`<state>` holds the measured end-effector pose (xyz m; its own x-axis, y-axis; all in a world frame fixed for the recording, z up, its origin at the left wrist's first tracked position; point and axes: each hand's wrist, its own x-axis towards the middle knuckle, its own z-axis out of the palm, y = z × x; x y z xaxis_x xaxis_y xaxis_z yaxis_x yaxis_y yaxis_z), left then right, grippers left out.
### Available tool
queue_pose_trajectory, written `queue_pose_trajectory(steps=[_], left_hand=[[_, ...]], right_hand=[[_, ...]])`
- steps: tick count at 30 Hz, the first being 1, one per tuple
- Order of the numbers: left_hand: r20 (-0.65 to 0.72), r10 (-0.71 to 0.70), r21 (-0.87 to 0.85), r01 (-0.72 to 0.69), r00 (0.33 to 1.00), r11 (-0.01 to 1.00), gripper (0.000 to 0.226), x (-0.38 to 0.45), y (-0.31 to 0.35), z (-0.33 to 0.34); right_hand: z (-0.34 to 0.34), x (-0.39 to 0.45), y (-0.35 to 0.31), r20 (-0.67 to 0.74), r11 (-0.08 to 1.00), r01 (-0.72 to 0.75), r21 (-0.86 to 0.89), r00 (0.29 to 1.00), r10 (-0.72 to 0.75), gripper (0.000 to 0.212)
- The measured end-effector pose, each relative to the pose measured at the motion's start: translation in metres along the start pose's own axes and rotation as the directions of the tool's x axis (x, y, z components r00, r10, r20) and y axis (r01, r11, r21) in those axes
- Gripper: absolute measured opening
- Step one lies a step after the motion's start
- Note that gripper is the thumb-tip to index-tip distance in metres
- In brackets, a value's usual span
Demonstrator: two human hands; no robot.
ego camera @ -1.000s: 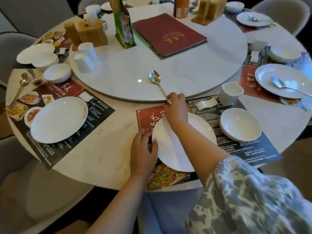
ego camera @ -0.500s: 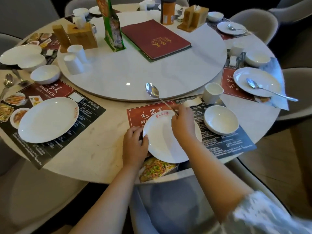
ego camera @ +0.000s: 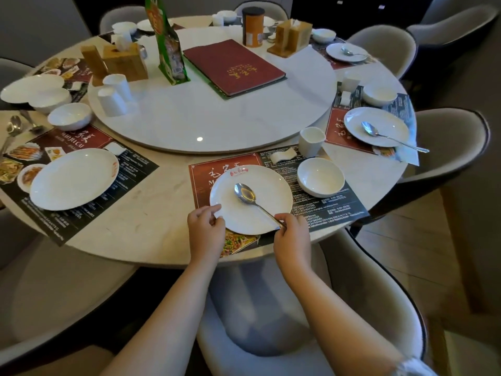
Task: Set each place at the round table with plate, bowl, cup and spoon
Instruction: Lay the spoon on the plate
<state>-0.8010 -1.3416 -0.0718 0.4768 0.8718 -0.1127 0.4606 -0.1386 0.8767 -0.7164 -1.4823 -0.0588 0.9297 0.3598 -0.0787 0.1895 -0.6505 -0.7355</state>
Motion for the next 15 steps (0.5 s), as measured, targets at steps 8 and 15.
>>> queue_pose_trajectory(steps=[8,15], left_hand=[[0.033,0.01,0.029,-0.011,0.999,1.0,0.03,-0.022,0.001,-0.005],[0.057,0.02,0.044,-0.022,0.998,0.999,0.031,-0.041,-0.003,-0.015]], right_hand=[[-0.002,-0.014,0.005,0.036,0.998,-0.03,0.052,0.999,0.028,0.034],[-0.01,-0.027,0.005,0.097,0.995,-0.076,0.06,0.993,0.07,0.034]])
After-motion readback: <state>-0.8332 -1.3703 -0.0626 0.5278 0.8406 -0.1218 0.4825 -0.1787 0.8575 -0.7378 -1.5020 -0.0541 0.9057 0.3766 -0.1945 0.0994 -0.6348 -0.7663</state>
